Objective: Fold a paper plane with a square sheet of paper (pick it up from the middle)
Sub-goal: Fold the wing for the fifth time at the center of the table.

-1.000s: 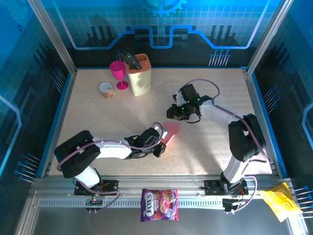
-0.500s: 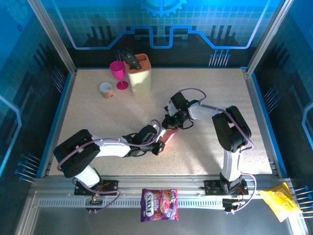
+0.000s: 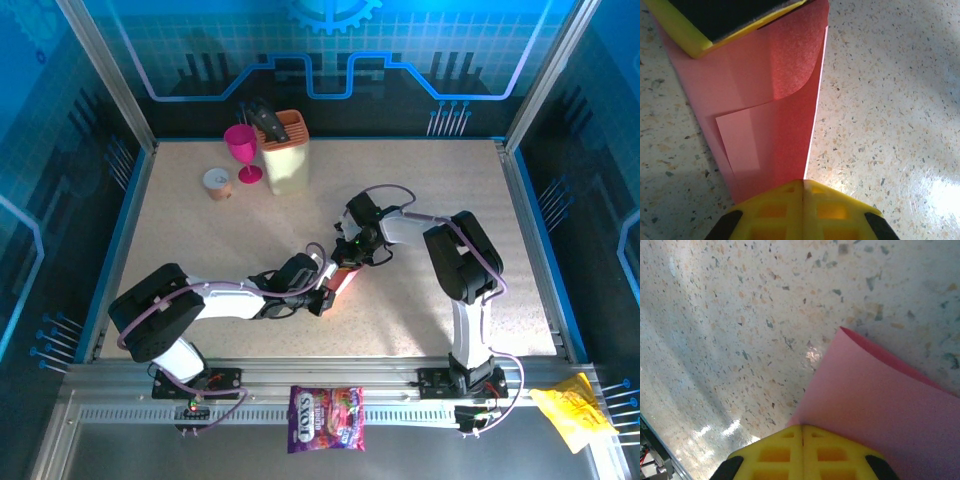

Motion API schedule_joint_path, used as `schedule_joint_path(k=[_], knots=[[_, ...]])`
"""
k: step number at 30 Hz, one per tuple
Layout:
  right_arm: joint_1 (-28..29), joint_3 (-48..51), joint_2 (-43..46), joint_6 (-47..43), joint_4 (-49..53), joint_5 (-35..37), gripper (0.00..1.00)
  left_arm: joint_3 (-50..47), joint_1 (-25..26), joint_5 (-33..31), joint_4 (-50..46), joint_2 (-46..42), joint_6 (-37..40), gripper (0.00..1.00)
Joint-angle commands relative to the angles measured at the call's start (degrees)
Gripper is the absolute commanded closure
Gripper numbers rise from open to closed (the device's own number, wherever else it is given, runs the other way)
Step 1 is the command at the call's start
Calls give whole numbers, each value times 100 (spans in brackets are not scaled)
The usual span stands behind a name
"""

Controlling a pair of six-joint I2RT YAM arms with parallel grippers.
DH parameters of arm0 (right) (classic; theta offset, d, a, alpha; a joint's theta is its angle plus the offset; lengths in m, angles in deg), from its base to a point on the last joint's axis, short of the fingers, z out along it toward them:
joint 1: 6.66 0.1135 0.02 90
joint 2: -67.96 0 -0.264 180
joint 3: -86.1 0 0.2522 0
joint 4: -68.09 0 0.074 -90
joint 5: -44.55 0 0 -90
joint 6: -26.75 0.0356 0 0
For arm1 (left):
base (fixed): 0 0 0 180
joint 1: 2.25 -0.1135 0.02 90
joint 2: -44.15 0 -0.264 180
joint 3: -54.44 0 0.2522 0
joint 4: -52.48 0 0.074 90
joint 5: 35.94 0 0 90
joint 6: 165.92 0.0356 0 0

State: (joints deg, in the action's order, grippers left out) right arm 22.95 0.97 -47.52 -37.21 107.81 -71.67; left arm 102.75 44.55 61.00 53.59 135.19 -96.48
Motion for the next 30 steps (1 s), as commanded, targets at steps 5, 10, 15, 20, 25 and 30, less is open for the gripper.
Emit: schedule_joint_path(k=[5, 10, 15, 20, 25, 30], knots=[[63, 131, -449, -96, 199, 301, 96, -5, -200, -18, -29, 20, 166, 100], [61, 188, -502, -91, 169, 337, 98, -31, -260, -84, -6, 50, 191, 100], [63, 217, -536, -94, 155, 364, 98, -12, -286, -34, 31, 195, 192, 100], [62, 250, -563, -82, 112, 358, 98, -123, -287, -54, 211, 348, 99, 100], [41, 284, -607, -91, 119, 375, 98, -308, -286, -182, 417, 282, -83, 100], [-7, 329, -625, -77, 94, 400, 98, -611, -286, -350, 688, -62, -370, 100]])
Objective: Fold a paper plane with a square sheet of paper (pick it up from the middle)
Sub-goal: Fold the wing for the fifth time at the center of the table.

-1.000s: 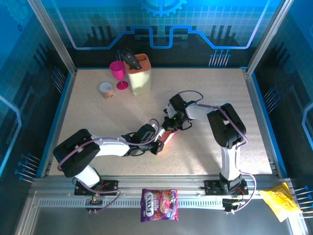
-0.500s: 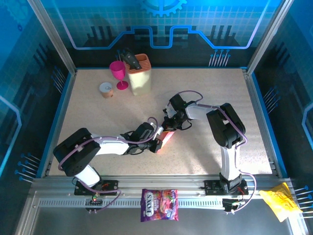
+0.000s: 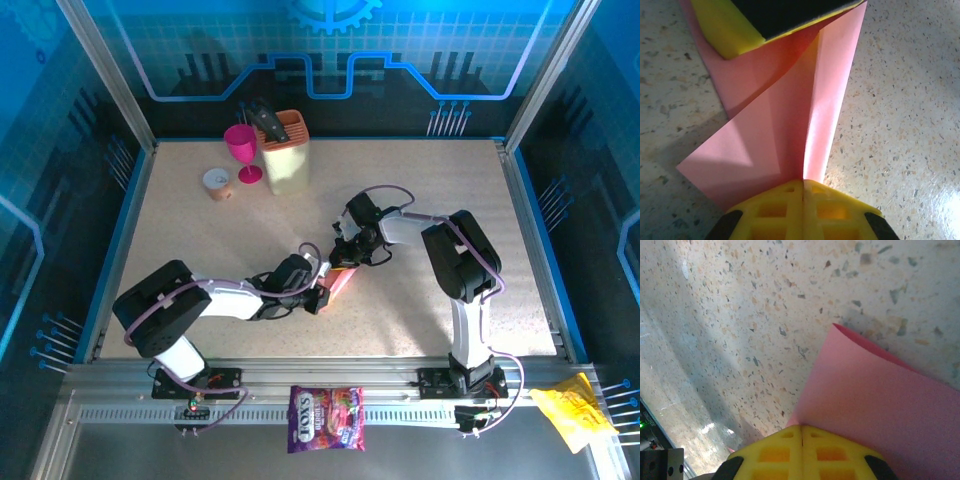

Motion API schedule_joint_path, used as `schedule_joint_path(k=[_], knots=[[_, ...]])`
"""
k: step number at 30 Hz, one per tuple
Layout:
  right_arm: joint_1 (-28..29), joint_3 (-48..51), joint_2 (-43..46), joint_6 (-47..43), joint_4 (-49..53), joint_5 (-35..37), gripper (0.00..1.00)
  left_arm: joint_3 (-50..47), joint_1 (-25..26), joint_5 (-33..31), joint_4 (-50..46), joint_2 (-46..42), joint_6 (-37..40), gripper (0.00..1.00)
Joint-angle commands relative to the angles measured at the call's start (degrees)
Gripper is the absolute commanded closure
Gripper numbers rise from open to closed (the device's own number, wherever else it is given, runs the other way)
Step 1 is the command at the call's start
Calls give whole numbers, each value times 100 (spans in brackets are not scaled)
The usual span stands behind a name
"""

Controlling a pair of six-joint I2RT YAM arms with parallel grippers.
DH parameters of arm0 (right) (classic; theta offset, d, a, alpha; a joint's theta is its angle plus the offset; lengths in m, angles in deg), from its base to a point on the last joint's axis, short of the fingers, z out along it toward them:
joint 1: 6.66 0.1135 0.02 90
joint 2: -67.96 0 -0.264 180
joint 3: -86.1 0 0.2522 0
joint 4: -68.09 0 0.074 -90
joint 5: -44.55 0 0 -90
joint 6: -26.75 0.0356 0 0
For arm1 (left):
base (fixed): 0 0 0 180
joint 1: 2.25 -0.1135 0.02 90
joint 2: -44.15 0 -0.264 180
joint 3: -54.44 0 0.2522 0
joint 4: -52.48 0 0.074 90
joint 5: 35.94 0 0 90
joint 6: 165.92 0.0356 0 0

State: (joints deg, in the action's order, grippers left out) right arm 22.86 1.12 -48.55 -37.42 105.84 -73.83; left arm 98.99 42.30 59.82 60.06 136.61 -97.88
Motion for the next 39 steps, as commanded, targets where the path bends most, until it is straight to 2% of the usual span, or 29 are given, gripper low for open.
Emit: schedule_joint_path(k=[1, 22, 30, 34, 36, 39], knots=[[-7, 314, -534, -58, 286, 616, 98, -308, -65, -288, 100, -265, -303, 100], [-105, 361, -653, 39, 220, 538, 97, -670, -61, -644, 440, -119, -502, 100], [-192, 188, -424, 89, 272, 244, 87, -806, -61, -647, 536, -141, -582, 100], [-318, -127, 23, 151, 317, 8, 78, -863, -66, -618, 599, -138, -639, 100], [-376, -219, 329, 203, 263, -25, 70, -888, -61, -603, 623, -146, -669, 100], [-412, -164, 761, 246, 191, -57, 69, -941, -62, -618, 665, -200, -730, 100]])
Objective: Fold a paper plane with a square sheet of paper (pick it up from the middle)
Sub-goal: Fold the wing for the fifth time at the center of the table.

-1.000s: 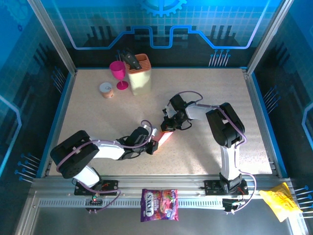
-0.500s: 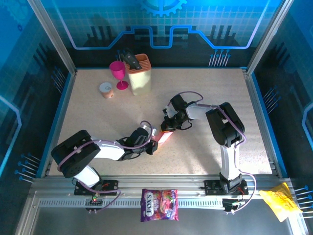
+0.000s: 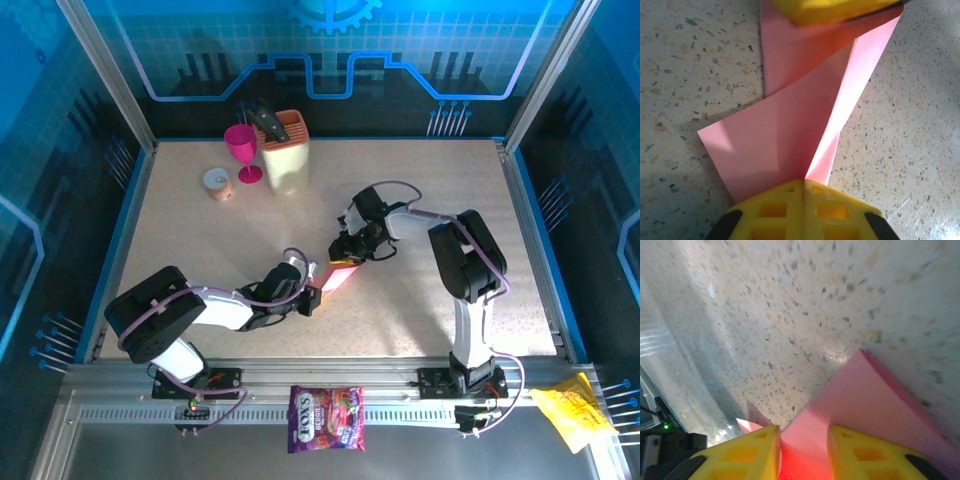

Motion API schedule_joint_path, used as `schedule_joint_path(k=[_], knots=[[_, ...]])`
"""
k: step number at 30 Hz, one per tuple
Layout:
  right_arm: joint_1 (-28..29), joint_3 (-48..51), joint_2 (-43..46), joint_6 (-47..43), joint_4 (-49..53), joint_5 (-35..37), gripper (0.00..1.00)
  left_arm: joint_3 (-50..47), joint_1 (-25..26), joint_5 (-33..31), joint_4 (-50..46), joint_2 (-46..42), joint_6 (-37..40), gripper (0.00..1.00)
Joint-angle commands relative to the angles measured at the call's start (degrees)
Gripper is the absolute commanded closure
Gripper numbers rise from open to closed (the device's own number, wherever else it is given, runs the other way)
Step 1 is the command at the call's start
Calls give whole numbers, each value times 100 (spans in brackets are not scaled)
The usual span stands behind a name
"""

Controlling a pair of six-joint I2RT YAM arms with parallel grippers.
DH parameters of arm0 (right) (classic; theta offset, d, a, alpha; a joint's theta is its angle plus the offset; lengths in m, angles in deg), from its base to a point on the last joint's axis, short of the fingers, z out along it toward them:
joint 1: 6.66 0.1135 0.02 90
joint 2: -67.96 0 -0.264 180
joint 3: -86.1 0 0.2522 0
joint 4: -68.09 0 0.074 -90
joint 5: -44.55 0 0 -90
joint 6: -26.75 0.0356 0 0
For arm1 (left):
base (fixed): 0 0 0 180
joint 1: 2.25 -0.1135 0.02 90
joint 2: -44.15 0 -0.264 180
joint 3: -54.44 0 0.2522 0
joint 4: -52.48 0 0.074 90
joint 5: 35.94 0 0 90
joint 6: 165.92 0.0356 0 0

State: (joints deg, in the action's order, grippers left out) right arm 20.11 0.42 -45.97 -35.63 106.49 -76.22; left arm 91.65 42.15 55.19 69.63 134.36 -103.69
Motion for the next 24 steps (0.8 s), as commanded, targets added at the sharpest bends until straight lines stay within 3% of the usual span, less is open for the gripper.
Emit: schedule_joint_path(k=[1, 7, 13, 24], knots=[[-136, -10, 626, 79, 74, 173, 69, -230, -46, -165, -276, 5, -174, 100], [18, 997, 1284, 302, -711, 150, 72, -279, -41, -165, -210, -19, -233, 100], [552, 1979, 1661, 597, -1702, 323, 82, -307, -48, -188, -214, -4, -213, 100], [1111, 2269, 1258, 1128, -2664, 609, 88, -354, -33, -177, -219, -20, -185, 100]])
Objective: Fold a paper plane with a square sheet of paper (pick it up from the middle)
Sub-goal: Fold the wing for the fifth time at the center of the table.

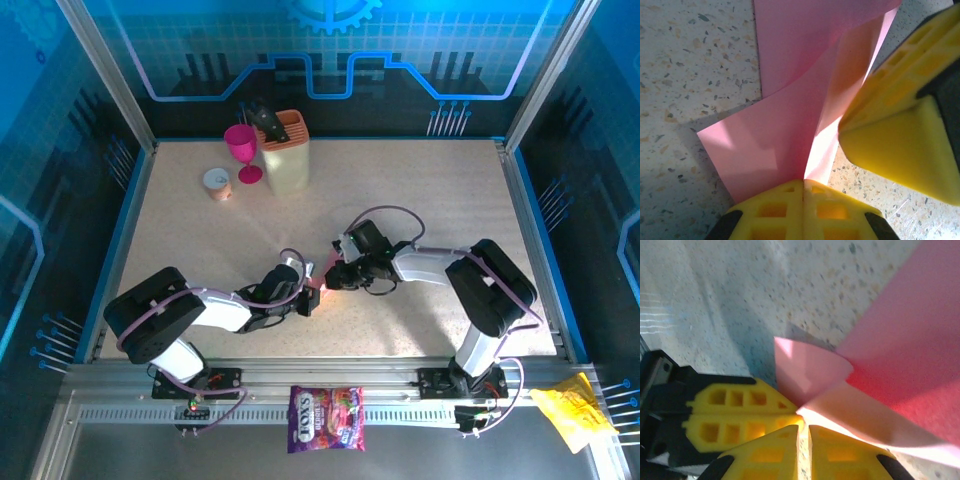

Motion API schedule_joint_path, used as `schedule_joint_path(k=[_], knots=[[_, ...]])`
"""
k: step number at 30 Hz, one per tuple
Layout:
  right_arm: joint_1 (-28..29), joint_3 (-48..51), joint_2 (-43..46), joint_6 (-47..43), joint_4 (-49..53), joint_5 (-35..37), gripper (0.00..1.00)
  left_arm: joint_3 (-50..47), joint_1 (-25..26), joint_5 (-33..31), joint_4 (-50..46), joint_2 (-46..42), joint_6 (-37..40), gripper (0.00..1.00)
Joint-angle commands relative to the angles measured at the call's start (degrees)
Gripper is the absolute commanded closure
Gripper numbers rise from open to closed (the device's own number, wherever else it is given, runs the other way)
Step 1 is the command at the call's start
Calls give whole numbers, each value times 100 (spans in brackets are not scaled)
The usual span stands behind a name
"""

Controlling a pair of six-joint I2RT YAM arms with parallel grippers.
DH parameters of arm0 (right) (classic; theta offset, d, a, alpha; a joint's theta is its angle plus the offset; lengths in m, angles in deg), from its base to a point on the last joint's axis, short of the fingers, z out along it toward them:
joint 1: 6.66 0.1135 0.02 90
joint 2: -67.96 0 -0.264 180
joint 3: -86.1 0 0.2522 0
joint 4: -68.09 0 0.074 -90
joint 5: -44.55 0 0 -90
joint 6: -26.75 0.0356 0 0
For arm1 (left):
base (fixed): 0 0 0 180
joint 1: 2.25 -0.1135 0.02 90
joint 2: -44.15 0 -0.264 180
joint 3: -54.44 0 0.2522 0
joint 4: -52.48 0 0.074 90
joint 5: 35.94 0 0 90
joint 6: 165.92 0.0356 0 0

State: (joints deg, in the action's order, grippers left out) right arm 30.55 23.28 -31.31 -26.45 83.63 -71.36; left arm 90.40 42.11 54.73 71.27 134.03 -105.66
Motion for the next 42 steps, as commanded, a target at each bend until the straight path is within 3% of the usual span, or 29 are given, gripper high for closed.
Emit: schedule_joint_path(k=[1, 42], knots=[[71, -31, -282, 214, -412, 141, 88, -222, -46, -129, -387, 15, 16, 100], [-1040, -542, -1127, 124, -371, 81, 93, -250, -44, 4, -294, 177, 20, 100]])
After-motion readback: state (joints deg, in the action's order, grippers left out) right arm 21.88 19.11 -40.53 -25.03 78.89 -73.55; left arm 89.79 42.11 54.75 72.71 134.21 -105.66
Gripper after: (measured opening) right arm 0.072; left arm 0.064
